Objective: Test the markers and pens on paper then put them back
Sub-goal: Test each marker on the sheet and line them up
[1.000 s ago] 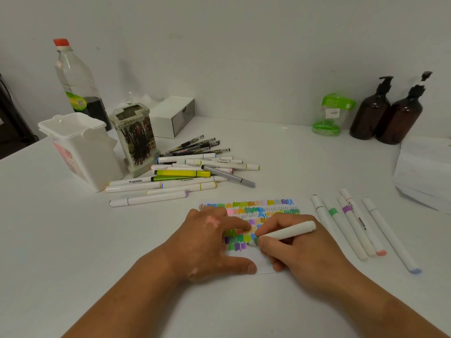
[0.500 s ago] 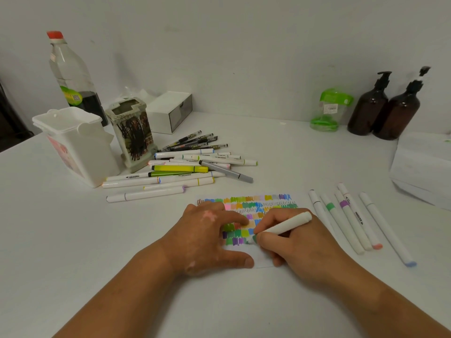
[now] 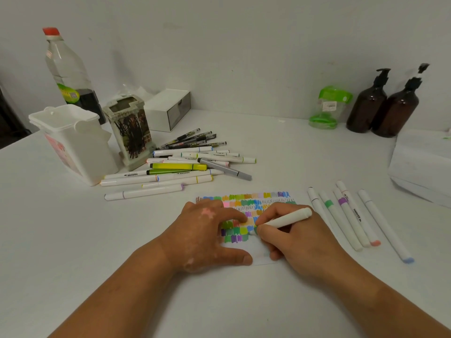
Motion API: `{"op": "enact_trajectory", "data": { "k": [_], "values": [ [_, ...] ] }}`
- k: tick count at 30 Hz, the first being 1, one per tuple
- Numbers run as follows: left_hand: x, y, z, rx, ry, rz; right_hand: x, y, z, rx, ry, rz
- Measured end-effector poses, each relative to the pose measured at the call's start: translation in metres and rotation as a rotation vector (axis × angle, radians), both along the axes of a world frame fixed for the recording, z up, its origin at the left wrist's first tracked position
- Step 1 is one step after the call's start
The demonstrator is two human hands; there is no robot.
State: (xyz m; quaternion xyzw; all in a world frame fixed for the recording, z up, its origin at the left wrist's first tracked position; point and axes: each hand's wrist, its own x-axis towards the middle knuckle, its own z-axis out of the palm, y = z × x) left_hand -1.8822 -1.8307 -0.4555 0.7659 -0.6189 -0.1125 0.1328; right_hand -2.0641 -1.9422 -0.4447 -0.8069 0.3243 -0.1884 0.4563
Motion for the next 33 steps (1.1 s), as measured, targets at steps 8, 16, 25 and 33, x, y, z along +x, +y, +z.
{"op": "enact_trajectory", "data": {
  "k": [8,16,25,33],
  "values": [
    [0.001,0.003,0.002,-0.208,0.187,0.03,-0.002,-0.006,0.002,0.183,-0.236,-0.09],
    [0.009,-0.001,0.01,-0.597,1.122,0.177,-0.006,-0.013,0.007,0.431,-0.505,-0.073],
    [0.0,0.0,0.014,-0.424,0.956,0.068,-0.007,-0.016,0.011,0.497,-0.587,-0.048],
    [-0.004,-0.001,0.014,-0.446,0.966,0.137,-0.009,-0.012,0.01,0.445,-0.597,0.013]
  ]
}}
